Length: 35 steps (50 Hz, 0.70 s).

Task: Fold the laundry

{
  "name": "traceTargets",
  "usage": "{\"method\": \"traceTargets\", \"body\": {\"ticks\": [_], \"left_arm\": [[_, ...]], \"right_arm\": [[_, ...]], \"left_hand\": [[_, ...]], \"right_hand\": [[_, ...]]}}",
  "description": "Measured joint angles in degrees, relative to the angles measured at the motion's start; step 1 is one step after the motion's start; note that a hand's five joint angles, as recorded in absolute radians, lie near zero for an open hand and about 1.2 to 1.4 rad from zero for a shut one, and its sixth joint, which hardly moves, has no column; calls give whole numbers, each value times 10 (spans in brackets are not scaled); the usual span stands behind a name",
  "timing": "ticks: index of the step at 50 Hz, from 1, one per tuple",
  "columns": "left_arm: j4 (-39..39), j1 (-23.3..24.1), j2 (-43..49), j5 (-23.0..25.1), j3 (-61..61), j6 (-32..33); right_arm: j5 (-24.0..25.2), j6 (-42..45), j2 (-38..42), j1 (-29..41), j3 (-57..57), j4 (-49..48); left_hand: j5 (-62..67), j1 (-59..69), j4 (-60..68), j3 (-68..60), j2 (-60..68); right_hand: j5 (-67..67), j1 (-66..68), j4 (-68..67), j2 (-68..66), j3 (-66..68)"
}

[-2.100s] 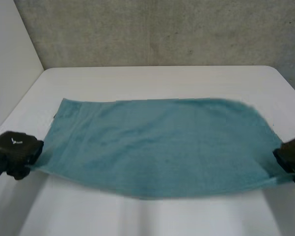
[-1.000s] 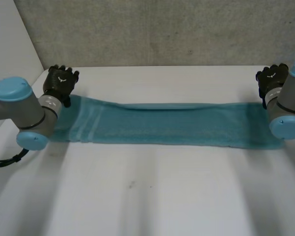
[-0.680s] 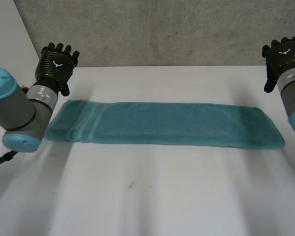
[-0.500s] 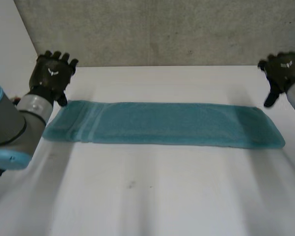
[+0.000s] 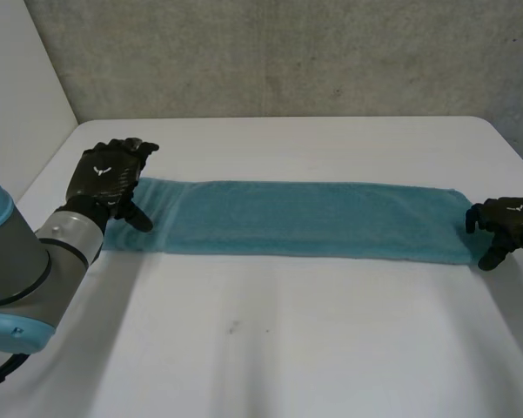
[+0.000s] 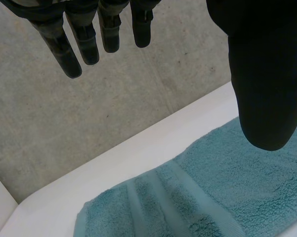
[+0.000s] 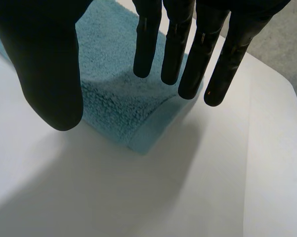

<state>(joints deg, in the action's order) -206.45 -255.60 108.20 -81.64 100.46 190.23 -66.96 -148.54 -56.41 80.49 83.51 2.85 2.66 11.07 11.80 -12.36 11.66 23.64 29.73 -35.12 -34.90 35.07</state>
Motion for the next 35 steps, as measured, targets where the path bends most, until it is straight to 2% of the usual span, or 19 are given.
{"method": "traceTargets", "body": {"ticks": [6,8,10,11,12,21,24,27,30,35], "left_arm": [[-1,-2,0,0,4,2],[-1,-2,0,0,6,3],[-2,-1,0,0,7,3],[-2,0,0,0,7,3],[-2,0,0,0,8,3],[-2,2,0,0,9,2],[-1,0,-1,0,12,2],[-1,0,-2,0,13,2],[-1,-1,-2,0,15,2],[-1,-1,-4,0,17,2]], "right_arm": [[9,1,20,-8,-8,-13],[11,1,24,-10,-10,-24],[11,1,25,-11,-10,-32],[10,1,25,-12,-10,-35],[10,1,26,-13,-11,-41],[-13,2,39,-25,-34,-56],[-69,15,51,-49,-63,-55],[-93,25,53,-59,-73,-54],[-168,76,55,-94,-107,-49],[-184,96,51,-109,-125,-48]], "left_hand": [[0,0,0,0,0],[0,0,0,0,0],[0,0,0,0,0],[0,0,0,0,0],[0,0,0,0,0],[0,0,0,0,0],[0,0,0,0,0],[0,0,0,0,0],[0,0,0,0,0],[0,0,0,0,0]], "right_hand": [[11,10,-10,-12,10],[120,113,-122,-132,129],[203,178,-207,-210,207],[203,178,-207,-210,207],[301,247,-308,-313,306],[314,247,-330,-326,326],[314,247,-331,-326,326],[314,247,-331,-326,326],[318,247,-331,-326,326],[323,247,-332,-326,326]]}}
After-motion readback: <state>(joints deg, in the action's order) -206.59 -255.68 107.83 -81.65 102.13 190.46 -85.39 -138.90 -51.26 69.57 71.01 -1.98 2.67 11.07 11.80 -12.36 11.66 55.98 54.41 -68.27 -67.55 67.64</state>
